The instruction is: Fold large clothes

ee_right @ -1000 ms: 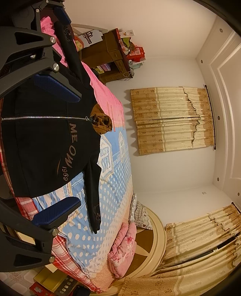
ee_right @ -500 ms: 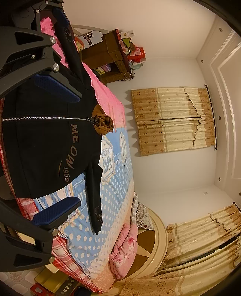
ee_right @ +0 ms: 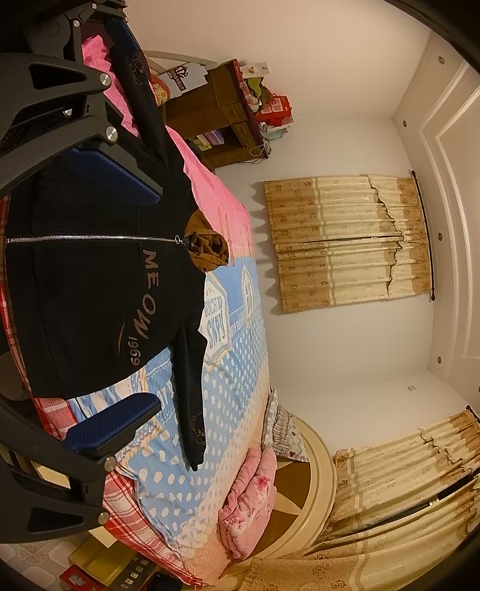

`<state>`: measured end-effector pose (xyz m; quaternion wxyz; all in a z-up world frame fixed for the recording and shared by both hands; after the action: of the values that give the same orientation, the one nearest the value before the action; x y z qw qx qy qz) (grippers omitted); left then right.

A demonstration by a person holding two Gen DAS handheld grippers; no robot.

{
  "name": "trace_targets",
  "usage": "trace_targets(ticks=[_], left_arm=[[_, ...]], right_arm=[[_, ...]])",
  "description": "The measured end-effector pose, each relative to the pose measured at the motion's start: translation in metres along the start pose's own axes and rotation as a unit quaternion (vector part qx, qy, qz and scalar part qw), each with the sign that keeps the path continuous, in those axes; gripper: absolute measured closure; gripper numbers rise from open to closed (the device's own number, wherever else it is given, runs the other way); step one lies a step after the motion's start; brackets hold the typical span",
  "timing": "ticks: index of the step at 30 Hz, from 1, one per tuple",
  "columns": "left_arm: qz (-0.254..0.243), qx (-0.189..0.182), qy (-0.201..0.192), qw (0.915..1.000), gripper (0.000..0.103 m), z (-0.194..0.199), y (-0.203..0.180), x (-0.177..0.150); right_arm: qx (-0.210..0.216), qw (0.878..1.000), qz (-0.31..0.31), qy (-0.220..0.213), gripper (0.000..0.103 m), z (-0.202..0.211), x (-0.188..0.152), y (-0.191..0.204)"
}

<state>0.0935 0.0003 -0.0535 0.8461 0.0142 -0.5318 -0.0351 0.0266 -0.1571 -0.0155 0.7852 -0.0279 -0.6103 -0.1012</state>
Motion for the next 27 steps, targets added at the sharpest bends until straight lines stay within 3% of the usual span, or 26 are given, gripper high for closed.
trace_targets(ticks=[27], left_arm=[[-0.001,-0.001,0.003,1.0,0.0,-0.0007,0.0021,0.0009]], right_arm=[[0.007,1.0,-0.004,0.016,0.001,-0.0045,-0.0043,0.0003]])
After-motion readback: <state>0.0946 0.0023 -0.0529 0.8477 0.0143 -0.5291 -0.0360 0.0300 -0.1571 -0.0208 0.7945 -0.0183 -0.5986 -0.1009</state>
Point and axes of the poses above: each gripper's, at about its wrist camera, not at the fingertips, and z roughly against the way its jaws point, y to its left, x to its top, the point moved 10 cm from there along -z, roughly the way its jaws point, and after that the axes turned 2 degrees about -y, right-handed, at the moved point
